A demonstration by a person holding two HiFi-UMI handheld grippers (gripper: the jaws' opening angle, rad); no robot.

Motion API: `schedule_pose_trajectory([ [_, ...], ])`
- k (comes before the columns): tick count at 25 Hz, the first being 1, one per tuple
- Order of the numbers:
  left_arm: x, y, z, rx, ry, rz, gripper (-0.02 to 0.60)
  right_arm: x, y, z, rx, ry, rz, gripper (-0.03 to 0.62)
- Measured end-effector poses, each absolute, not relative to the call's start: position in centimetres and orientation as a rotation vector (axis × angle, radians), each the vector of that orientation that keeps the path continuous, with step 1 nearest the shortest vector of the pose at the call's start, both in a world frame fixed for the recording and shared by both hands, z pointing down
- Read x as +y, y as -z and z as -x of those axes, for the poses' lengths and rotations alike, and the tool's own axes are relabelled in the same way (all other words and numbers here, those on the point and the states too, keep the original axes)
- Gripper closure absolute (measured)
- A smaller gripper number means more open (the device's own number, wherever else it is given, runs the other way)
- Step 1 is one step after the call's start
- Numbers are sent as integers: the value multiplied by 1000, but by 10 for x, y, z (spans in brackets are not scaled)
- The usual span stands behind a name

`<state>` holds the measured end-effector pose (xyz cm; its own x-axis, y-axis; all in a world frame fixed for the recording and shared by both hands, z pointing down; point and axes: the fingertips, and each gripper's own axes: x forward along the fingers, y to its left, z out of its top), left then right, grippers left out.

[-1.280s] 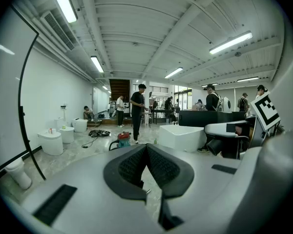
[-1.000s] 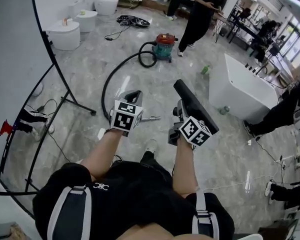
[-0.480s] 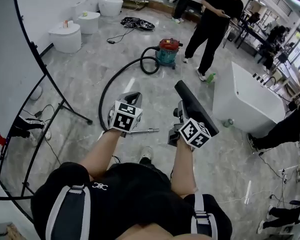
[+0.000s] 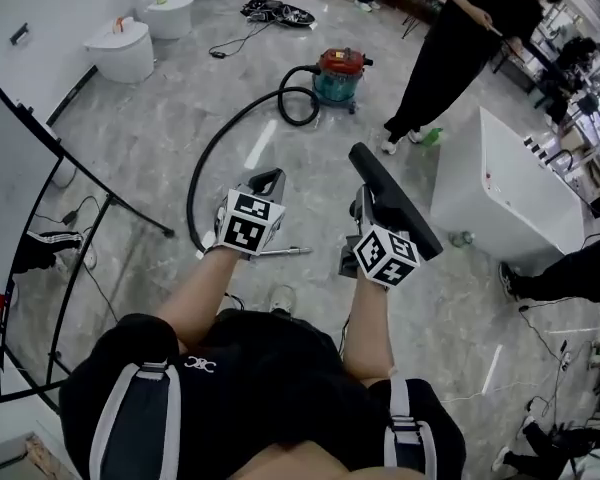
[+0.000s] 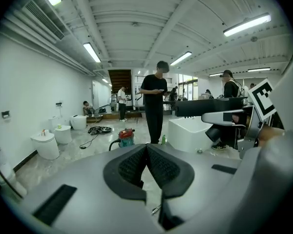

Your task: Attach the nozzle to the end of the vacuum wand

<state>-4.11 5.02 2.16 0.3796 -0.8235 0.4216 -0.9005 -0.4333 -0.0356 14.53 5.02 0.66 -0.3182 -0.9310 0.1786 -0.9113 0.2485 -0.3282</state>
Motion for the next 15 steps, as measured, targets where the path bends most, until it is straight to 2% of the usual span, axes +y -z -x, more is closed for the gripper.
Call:
schedule_pose_trajectory([
  [5,3,-72,28,-1461,-632,-2408,572,3,-42,-155,2446,736,1751,442],
  [15,-57,-257,44,-1213,-884,-2253,571,-77,-185,-158,2375,1108,1778,442],
])
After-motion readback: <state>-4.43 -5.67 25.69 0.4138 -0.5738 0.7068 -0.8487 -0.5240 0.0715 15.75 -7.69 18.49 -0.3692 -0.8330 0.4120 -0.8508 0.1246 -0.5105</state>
